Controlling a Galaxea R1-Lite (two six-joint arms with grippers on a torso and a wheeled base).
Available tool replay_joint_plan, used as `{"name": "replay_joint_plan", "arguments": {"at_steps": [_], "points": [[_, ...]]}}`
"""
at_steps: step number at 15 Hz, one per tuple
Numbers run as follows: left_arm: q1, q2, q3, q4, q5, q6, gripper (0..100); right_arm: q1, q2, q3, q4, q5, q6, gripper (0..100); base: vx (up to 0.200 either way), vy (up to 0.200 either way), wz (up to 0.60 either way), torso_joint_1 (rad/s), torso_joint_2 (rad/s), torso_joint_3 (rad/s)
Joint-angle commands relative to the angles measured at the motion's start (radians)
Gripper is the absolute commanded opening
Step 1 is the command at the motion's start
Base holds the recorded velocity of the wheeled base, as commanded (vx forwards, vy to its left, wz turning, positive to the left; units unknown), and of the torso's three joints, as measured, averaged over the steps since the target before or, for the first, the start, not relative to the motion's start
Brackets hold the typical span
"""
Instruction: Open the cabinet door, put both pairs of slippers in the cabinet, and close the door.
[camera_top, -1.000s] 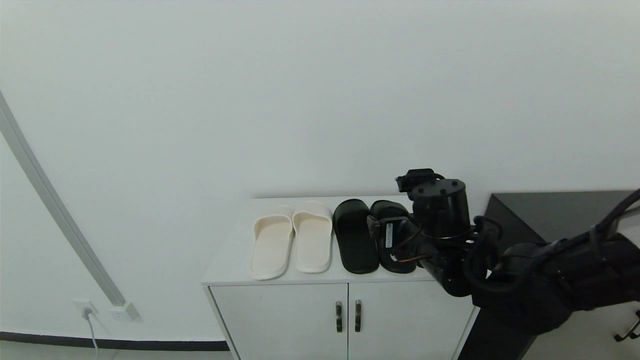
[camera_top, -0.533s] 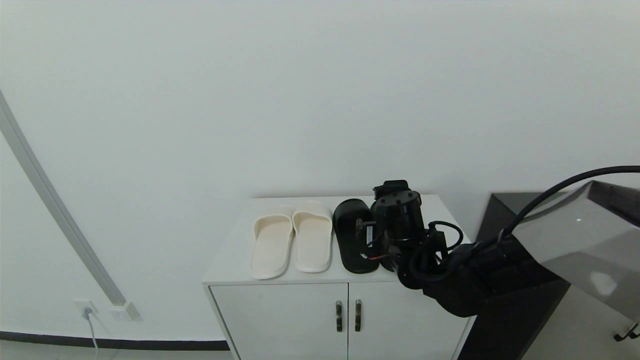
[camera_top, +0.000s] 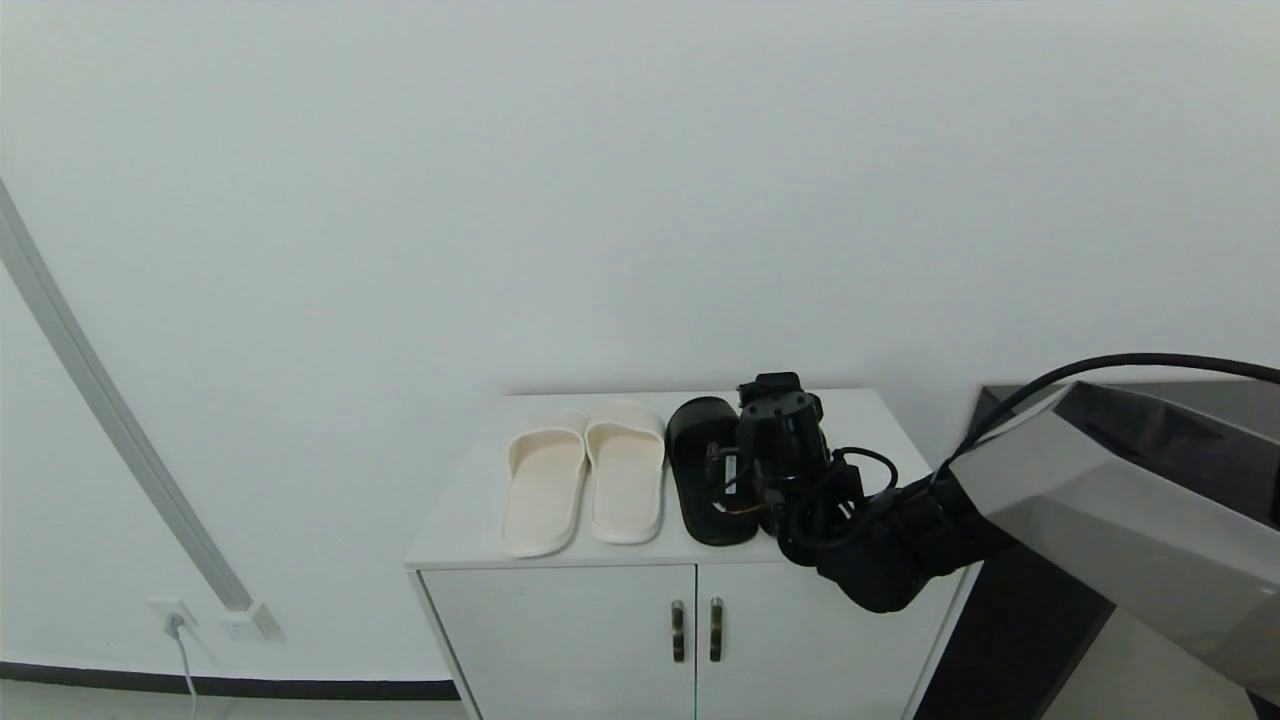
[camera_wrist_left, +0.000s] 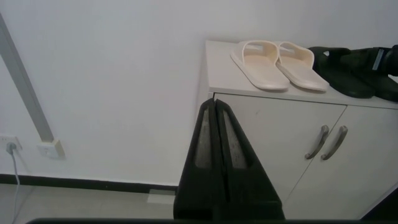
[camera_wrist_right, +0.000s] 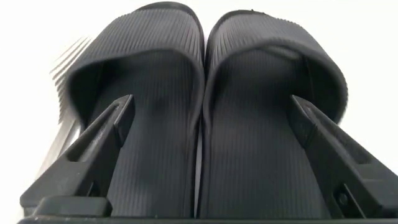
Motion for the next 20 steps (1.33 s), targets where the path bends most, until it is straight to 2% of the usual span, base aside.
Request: {"name": "replay_joint_plan", "arguments": {"at_steps": [1, 11, 12, 20], "points": [[0.0, 0.0, 0.0, 0.0, 0.001, -0.001, 0, -0.015, 0.046, -0.05, 0.003, 0.002, -0.004, 100, 0.0, 0.0, 0.0, 0.0, 0.0, 0.0], [0.0, 0.0, 0.0, 0.0, 0.001, -0.001, 0, -0.055, 0.172, -0.245, 0.041, 0.008, -0.037, 100, 0.0, 0.0, 0.0, 0.0, 0.0, 0.0], [0.0, 0.0, 0.001, 0.0, 0.001, -0.001, 0, -0.055, 0.183, -0.265, 0.048, 0.008, -0.037, 0, 0.0, 0.0, 0.0, 0.0, 0.0, 0.0], [0.0, 0.0, 0.0, 0.0, 0.002, -0.002, 0, -0.054, 0.195, -0.298, 0.067, 0.007, -0.039, 0, 0.0, 0.0, 0.0, 0.0, 0.0, 0.0]]}}
